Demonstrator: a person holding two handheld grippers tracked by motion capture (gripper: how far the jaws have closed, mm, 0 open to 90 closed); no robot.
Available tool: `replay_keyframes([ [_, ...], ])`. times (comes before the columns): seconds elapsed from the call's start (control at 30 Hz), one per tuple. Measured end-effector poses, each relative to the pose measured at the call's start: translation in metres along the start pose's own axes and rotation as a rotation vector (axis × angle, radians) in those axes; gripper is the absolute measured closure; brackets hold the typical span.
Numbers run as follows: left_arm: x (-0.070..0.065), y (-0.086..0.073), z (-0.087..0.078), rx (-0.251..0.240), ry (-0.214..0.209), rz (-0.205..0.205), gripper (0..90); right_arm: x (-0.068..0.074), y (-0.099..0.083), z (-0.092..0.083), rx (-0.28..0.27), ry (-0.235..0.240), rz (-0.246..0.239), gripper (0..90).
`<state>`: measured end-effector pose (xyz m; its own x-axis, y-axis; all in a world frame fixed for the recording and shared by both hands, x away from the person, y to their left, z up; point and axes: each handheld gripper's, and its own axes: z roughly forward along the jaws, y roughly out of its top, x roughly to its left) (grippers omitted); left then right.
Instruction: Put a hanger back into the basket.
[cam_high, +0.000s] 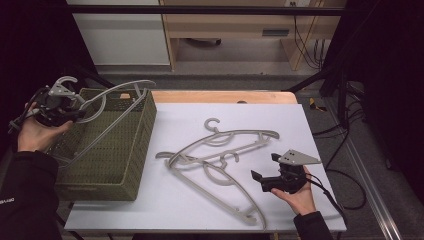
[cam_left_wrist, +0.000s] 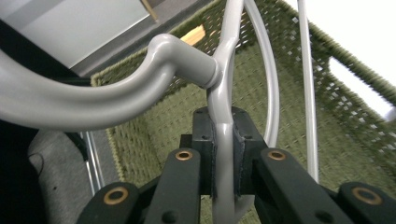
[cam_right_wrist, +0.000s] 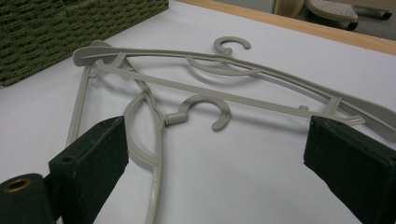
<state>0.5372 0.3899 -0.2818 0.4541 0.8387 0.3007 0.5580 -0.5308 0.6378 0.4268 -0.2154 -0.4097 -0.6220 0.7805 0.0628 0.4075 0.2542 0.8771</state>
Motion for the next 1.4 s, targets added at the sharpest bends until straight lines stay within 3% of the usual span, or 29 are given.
replay_keyframes([
  [0.27,0.004,-0.009,0.015,0.044,0.021,0.007,82.3,0.0,-0.001,0.001,0.002,0.002,-0.004,7.1],
  [0.6,0.012,-0.027,0.025,0.076,0.035,-0.014,82.2,0.0,-0.001,0.002,0.009,-0.001,0.0,7.3],
  [0.87,0.001,-0.034,0.048,0.123,0.031,-0.013,82.1,0.0,-0.001,0.002,0.01,-0.003,-0.002,7.5],
  [1.17,-0.01,-0.047,0.073,0.173,-0.017,-0.062,80.7,0.0,0.0,0.001,0.003,0.001,-0.012,7.9],
  [1.3,-0.013,-0.047,0.074,0.192,-0.039,-0.08,78.7,0.0,0.0,0.0,0.006,0.002,-0.012,8.2],
  [1.4,-0.013,-0.049,0.066,0.172,-0.018,-0.099,72.5,0.001,0.002,-0.001,0.002,0.004,-0.017,8.4],
])
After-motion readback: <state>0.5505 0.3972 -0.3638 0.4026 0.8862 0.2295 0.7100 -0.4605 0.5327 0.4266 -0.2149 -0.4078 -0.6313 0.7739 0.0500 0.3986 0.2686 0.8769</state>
